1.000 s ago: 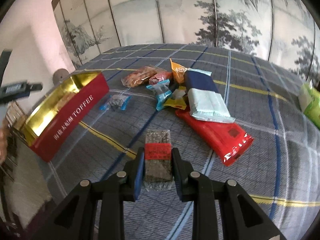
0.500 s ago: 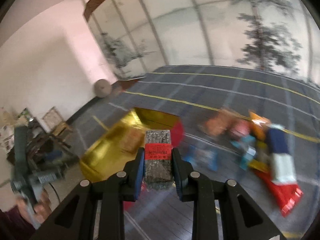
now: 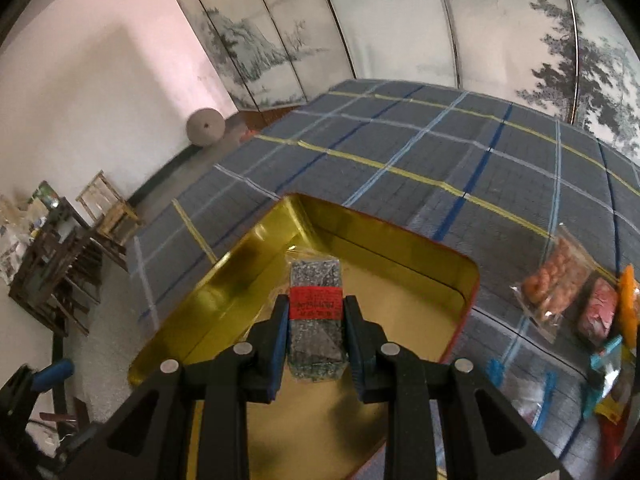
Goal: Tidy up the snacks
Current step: 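Open the left gripper to drop the bag while the right gripper places the cake brick in the tin, then grasp the blue-wrapped candy with the right gripper and lift it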
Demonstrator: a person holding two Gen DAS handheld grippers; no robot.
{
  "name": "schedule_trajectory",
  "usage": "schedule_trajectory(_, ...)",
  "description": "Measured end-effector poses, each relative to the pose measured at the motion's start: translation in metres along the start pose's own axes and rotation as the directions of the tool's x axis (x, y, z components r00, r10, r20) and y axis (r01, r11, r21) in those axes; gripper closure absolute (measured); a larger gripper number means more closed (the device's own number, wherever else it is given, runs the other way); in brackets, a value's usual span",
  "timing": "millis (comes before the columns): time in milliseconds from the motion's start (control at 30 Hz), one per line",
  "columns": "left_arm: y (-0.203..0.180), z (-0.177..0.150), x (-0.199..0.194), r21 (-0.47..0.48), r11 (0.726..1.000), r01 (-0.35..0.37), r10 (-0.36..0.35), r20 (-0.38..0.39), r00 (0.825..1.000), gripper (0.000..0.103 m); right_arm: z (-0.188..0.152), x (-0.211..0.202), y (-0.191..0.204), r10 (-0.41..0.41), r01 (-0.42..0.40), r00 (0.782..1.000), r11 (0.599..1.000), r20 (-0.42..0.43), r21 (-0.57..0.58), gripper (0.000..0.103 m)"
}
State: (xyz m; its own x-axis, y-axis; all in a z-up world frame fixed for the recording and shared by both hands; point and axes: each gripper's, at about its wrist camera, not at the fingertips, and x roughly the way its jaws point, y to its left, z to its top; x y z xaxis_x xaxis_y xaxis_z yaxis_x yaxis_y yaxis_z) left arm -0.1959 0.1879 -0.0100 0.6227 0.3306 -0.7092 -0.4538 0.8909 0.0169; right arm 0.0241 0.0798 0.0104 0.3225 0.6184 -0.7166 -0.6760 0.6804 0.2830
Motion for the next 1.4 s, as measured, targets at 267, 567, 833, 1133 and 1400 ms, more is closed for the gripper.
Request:
schedule_trajectory(267,-0.003,-0.005,0.008,0.004,1.000,0.021,-0.021,-0.038,0.999,0.016,0.003,0.025,-0.004,0.027,-0.026,0.999,0.999,-0.027,0.036,0.073)
schedule_trajectory(567,-0.006,-0.004,0.004,0.013,0.999,0.039,-0.039,-0.030,0.999,0.016,-0.024,-0.058,-0.064,-0.002,0.004,1.000,0.997,0.031,-0.083,0.063)
schedule_trajectory(833,-0.029,-0.005,0.013,0.052,0.996,0.075,-0.071,-0.071,0.995,0.016,-0.033,-0.053,-0.078,-0.176,0.091,0.972,0.891,-0.154,-0.445,0.063)
schedule_trajectory(1133,-0.038,0.001,0.017,0.075,0.995,0.059,-0.054,-0.069,0.996,0.016,-0.024,-0.009,-0.067,-0.243,-0.019,0.926,0.733,-0.288,-0.680,0.062)
schedule_trajectory(1400,-0.050,0.004,0.014,0.106,0.993,0.051,-0.044,-0.067,0.997,0.016,-0.023,-0.011,-0.098,-0.173,-0.042,0.917,0.855,-0.360,-0.518,0.068)
